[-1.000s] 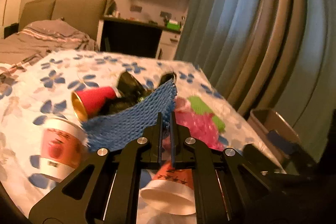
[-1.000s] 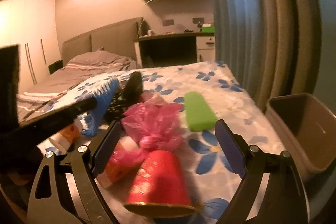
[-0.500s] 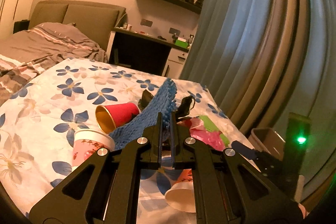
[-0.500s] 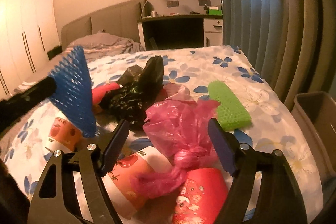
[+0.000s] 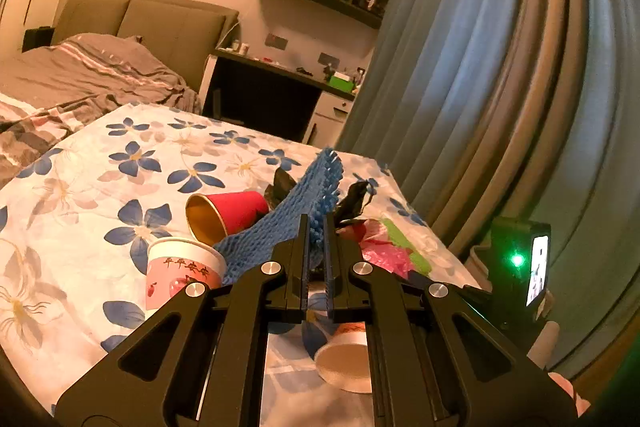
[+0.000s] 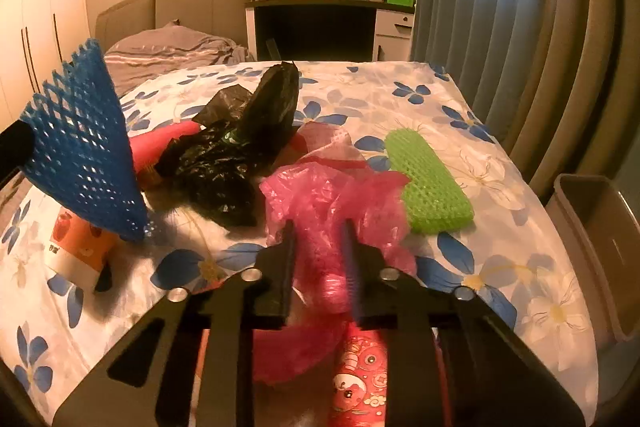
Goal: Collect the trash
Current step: 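Grasp the blue mesh net with the left tool while the right tool grasps a pink bag, then carry the blue net and pink bag over the grey bin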
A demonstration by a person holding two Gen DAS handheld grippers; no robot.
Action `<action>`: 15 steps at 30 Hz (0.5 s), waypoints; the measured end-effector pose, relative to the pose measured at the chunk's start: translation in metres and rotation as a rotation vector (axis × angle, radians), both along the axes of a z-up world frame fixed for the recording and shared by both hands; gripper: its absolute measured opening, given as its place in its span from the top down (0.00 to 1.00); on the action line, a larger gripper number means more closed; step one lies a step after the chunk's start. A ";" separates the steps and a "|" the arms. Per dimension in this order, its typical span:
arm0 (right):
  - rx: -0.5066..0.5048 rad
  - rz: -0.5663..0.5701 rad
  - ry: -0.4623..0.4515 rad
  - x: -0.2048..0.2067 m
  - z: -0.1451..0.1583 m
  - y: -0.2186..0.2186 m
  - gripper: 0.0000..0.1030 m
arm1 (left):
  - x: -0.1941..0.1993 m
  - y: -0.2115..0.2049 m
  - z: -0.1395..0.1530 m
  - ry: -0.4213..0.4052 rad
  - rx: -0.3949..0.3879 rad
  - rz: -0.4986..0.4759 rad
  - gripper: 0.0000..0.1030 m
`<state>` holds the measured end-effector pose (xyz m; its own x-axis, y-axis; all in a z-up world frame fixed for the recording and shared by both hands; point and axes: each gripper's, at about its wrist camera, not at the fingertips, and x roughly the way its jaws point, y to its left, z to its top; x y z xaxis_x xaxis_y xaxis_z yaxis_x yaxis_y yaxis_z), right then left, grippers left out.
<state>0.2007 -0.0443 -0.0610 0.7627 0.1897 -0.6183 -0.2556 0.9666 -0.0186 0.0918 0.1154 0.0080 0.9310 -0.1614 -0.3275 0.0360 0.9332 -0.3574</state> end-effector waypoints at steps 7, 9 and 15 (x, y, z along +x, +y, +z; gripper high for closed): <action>0.065 0.024 -0.083 -0.016 0.019 -0.014 0.89 | -0.002 0.001 0.001 -0.003 0.001 0.004 0.95; 0.088 0.035 -0.124 -0.023 0.030 -0.020 0.89 | -0.003 0.000 0.002 -0.005 0.004 0.003 0.95; 0.152 0.042 -0.210 -0.036 0.056 -0.039 0.89 | -0.004 -0.012 0.007 -0.011 0.023 -0.006 0.95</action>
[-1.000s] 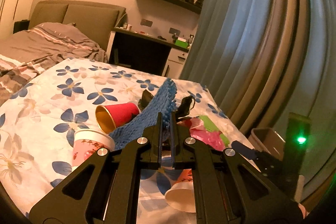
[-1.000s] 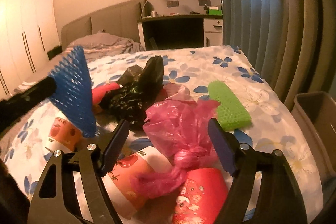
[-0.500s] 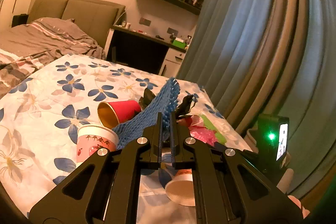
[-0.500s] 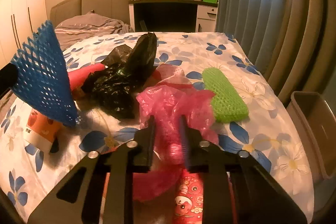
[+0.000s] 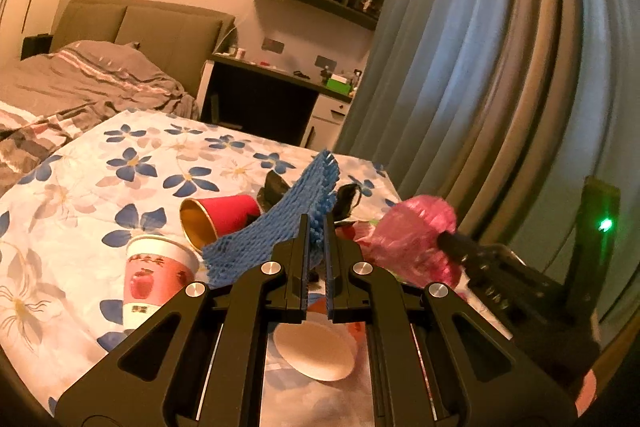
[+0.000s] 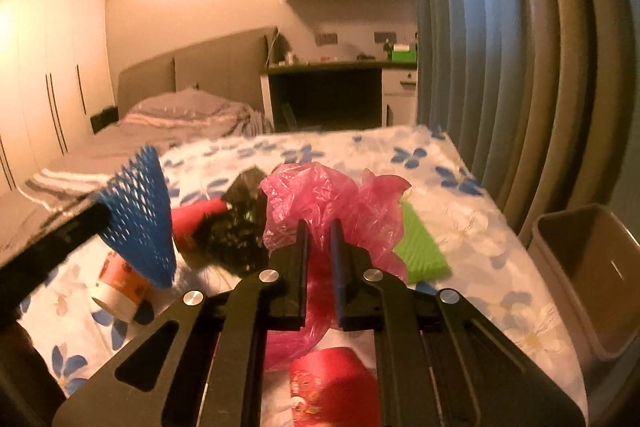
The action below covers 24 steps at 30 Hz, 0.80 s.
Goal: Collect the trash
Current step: 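Carry the blue net and pink bag over the grey bin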
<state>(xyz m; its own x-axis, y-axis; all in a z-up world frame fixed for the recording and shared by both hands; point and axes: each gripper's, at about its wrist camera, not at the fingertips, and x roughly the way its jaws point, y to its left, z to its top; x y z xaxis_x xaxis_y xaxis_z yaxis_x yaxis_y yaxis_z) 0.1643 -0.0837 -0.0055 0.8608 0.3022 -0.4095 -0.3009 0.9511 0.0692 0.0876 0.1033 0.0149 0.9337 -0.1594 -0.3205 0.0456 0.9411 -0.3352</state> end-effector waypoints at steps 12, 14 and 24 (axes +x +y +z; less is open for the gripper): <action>0.064 -0.025 -0.067 -0.023 0.019 -0.042 0.89 | -0.007 -0.035 0.014 -0.031 0.041 -0.043 0.95; 0.067 -0.029 -0.070 -0.025 0.020 -0.047 0.89 | -0.008 -0.041 0.015 -0.034 0.048 -0.051 0.95; 0.100 -0.084 -0.096 -0.040 0.022 -0.087 0.89 | -0.007 -0.081 0.023 -0.048 0.077 -0.117 0.95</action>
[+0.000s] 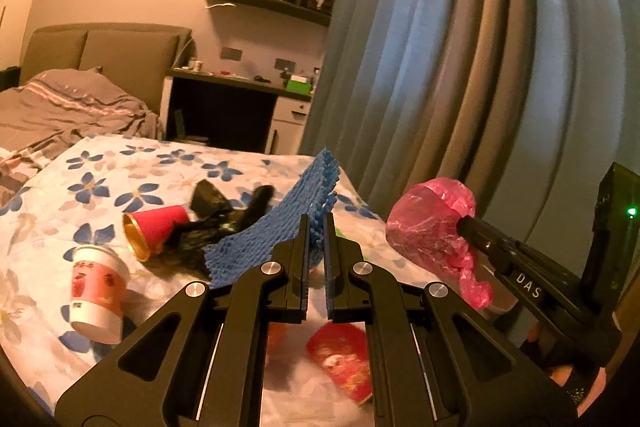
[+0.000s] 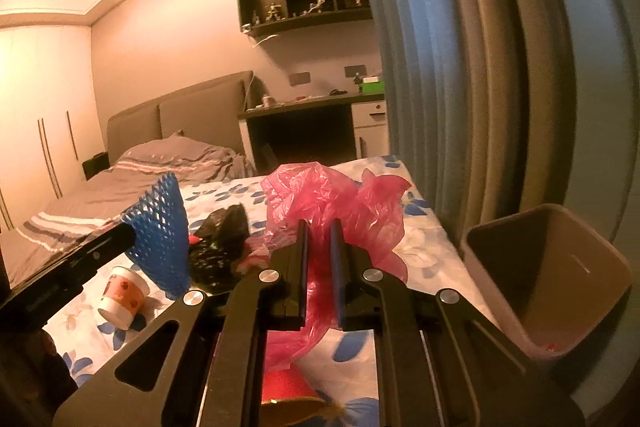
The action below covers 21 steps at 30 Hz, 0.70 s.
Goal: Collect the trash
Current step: 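Carry the blue net and pink bag over the grey bin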
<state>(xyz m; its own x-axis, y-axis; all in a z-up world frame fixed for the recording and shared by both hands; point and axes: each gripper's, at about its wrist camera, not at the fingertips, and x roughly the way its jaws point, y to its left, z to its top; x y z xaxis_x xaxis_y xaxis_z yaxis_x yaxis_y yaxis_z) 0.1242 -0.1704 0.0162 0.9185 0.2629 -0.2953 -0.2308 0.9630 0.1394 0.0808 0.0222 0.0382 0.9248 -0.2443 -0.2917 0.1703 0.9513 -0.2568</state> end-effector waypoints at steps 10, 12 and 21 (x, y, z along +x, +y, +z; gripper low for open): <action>0.022 -0.087 -0.019 -0.013 -0.004 -0.045 0.89 | 0.012 -0.047 0.004 -0.004 0.019 -0.095 0.95; 0.028 -0.104 -0.023 -0.015 -0.004 -0.053 0.89 | 0.015 -0.061 0.006 -0.015 0.030 -0.120 0.95; 0.035 -0.211 -0.044 -0.024 -0.007 -0.094 0.89 | 0.031 -0.121 0.012 -0.033 0.044 -0.240 0.95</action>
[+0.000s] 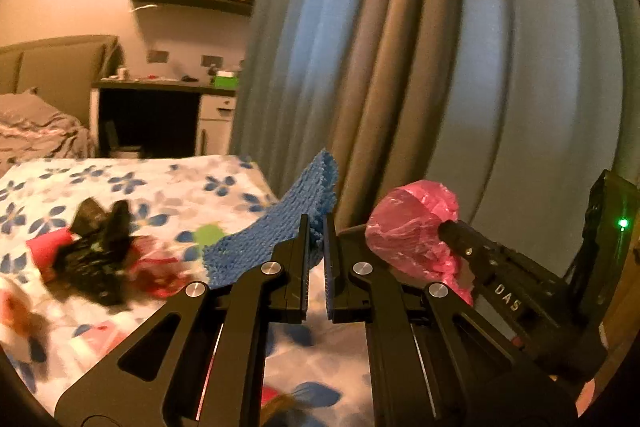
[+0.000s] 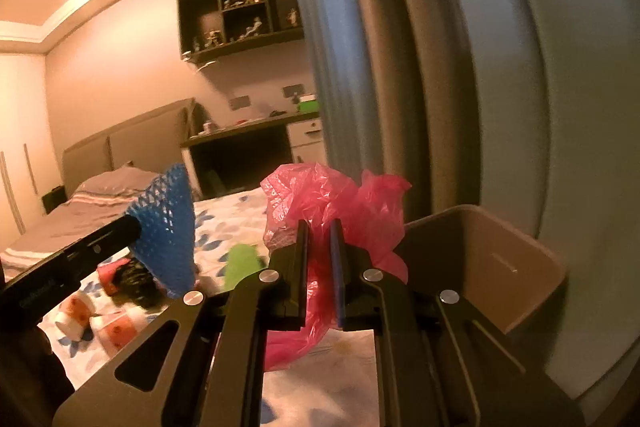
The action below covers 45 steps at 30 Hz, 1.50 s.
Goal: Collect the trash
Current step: 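Carry the blue net and pink bag over the grey bin, then open both tools to drop the net and bag into the bin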
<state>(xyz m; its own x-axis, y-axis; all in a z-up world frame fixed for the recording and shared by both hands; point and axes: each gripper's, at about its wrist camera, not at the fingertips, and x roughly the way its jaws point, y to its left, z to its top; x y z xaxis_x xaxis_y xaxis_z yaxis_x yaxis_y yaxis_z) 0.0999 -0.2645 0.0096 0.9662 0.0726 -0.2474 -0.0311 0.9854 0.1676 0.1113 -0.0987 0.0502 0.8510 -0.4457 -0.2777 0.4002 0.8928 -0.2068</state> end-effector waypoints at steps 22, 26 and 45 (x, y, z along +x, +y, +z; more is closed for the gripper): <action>0.017 -0.213 -0.024 0.015 -0.006 -0.082 0.89 | 0.056 -0.136 -0.017 0.014 0.003 -0.206 0.95; 0.024 -0.228 -0.021 0.019 -0.008 -0.090 0.89 | 0.062 -0.146 -0.024 0.025 0.002 -0.221 0.95; 0.031 -0.250 0.001 0.037 -0.015 -0.100 0.89 | 0.085 -0.168 -0.045 0.093 -0.023 -0.274 0.95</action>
<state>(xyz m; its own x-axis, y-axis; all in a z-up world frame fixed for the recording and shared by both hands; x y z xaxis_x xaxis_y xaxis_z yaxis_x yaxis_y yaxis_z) 0.1371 -0.3649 -0.0051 0.9547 -0.1614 -0.2500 0.2136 0.9567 0.1979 0.1964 -0.2662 0.0057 0.6692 -0.6628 -0.3360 0.6044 0.7485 -0.2729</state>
